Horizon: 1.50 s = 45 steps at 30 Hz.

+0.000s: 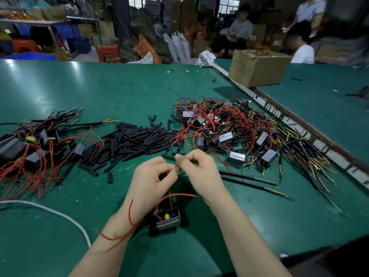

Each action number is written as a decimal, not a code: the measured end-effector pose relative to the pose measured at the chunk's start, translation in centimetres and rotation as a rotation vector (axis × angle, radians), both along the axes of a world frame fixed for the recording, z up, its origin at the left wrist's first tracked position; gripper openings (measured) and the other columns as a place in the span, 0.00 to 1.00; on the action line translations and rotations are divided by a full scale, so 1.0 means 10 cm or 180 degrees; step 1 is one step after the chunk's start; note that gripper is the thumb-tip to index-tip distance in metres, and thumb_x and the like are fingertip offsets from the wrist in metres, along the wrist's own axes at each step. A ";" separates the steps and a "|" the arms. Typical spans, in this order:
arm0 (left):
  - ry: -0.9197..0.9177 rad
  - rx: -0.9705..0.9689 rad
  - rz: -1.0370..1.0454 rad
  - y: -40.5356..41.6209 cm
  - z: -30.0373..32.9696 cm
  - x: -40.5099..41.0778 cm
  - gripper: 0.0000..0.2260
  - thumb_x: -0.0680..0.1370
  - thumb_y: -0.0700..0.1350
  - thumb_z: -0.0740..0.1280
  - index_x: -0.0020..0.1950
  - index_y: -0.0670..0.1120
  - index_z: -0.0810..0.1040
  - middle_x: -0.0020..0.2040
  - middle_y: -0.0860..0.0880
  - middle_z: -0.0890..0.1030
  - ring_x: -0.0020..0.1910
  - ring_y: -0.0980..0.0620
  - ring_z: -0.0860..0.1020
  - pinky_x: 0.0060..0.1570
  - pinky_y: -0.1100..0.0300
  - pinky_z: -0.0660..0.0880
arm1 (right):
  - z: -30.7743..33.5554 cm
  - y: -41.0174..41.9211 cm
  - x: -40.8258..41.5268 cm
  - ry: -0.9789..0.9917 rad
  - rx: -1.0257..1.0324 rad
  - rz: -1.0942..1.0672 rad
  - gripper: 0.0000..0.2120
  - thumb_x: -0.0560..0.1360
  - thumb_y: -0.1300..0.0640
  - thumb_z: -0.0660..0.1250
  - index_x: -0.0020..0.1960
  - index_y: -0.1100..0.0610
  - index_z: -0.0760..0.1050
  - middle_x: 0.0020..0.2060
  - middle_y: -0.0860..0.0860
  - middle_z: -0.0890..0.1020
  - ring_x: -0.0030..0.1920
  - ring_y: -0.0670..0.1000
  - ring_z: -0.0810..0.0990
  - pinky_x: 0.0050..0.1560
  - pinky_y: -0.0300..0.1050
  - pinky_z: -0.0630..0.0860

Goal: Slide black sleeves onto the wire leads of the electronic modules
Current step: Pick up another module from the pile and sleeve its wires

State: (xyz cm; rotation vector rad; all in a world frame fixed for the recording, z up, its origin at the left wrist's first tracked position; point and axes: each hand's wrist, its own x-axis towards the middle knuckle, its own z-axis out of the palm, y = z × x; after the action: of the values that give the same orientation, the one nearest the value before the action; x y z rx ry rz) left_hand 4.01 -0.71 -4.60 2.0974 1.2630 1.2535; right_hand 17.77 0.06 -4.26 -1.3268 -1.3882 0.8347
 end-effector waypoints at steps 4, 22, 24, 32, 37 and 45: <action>0.0104 0.0001 0.0164 0.03 -0.05 -0.02 0.09 0.74 0.44 0.68 0.37 0.42 0.84 0.31 0.45 0.75 0.33 0.49 0.74 0.37 0.52 0.71 | -0.04 0.00 -0.02 -0.0936 0.0523 -0.0122 0.10 0.76 0.56 0.68 0.37 0.55 0.75 0.37 0.46 0.73 0.41 0.44 0.73 0.46 0.38 0.68; -0.1724 -0.1170 0.0150 0.06 -0.08 -0.03 0.04 0.74 0.48 0.71 0.43 0.57 0.85 0.42 0.47 0.84 0.39 0.57 0.75 0.45 0.58 0.71 | 0.14 -0.09 0.89 -0.3137 -0.0887 -0.0139 0.04 0.76 0.52 0.67 0.49 0.48 0.79 0.45 0.47 0.81 0.50 0.53 0.78 0.52 0.47 0.75; -0.1848 -0.1245 0.0113 0.06 -0.07 -0.04 0.04 0.74 0.48 0.71 0.44 0.56 0.85 0.42 0.49 0.84 0.39 0.56 0.75 0.46 0.57 0.70 | 0.12 -0.08 0.86 -0.3224 -0.0829 -0.0196 0.05 0.77 0.53 0.65 0.51 0.49 0.79 0.48 0.49 0.81 0.53 0.55 0.77 0.55 0.49 0.72; -0.2066 -0.1627 0.0194 0.05 -0.01 -0.02 0.06 0.78 0.45 0.66 0.43 0.50 0.80 0.36 0.57 0.82 0.36 0.62 0.80 0.36 0.63 0.70 | 0.18 -0.14 0.75 -0.3544 -0.0501 -0.0235 0.07 0.81 0.54 0.58 0.56 0.51 0.72 0.55 0.50 0.76 0.59 0.55 0.73 0.56 0.51 0.66; -0.2109 -0.1740 0.0031 0.02 0.04 0.01 0.06 0.79 0.43 0.63 0.42 0.49 0.74 0.34 0.55 0.82 0.29 0.60 0.77 0.33 0.62 0.66 | 0.39 -0.18 0.61 -0.1439 0.0124 0.0112 0.10 0.77 0.57 0.67 0.41 0.45 0.71 0.38 0.41 0.78 0.39 0.39 0.75 0.46 0.35 0.72; -0.1892 -0.1474 -0.0300 -0.01 0.03 0.04 0.04 0.77 0.42 0.67 0.45 0.47 0.81 0.30 0.57 0.79 0.28 0.62 0.74 0.29 0.72 0.68 | 0.20 -0.12 0.32 -0.0399 0.0370 0.0829 0.11 0.75 0.61 0.70 0.49 0.46 0.72 0.42 0.47 0.80 0.45 0.45 0.79 0.49 0.37 0.73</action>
State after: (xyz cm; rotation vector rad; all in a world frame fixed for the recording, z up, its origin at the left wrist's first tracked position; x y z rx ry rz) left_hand 4.44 -0.80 -4.33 1.3099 1.0361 1.2606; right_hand 20.97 -1.15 -2.24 -1.1403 -1.7086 0.8386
